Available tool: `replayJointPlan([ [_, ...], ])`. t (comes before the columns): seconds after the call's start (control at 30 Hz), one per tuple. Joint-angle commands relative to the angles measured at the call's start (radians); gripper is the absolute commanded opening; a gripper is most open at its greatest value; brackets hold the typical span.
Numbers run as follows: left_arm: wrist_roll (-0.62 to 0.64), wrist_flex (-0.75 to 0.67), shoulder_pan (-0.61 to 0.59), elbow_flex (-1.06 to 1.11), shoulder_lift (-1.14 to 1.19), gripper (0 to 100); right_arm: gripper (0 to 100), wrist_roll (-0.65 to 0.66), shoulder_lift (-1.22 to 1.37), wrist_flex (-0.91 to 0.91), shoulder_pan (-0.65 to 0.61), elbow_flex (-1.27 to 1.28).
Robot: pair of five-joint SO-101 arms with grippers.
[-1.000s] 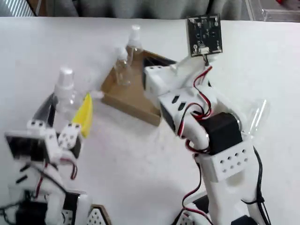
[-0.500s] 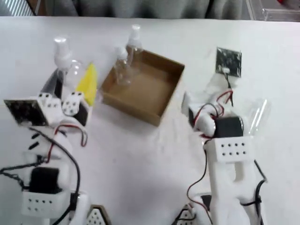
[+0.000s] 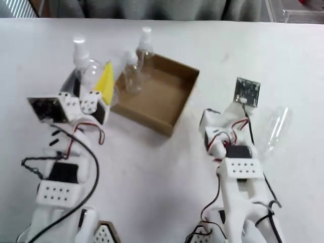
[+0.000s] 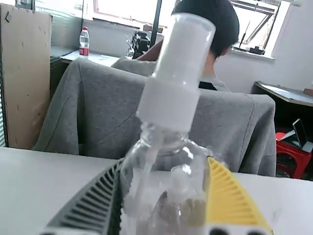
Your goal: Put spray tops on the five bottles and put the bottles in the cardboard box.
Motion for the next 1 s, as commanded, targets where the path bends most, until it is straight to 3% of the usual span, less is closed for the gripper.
replayJointPlan([
  [0.0,0.009,-0.089,0.051,-0.017,0.11,2,1.5,-0.006,-0.027,-0.137,0.005,0.044],
  [0.17,0.009,-0.269,0.085,-0.021,0.274,2,1.5,-0.006,-0.027,-0.225,0.012,0.101],
  [0.97,0.008,-0.939,0.084,-0.023,0.897,2,1.5,-0.006,-0.027,-0.225,0.01,0.101],
])
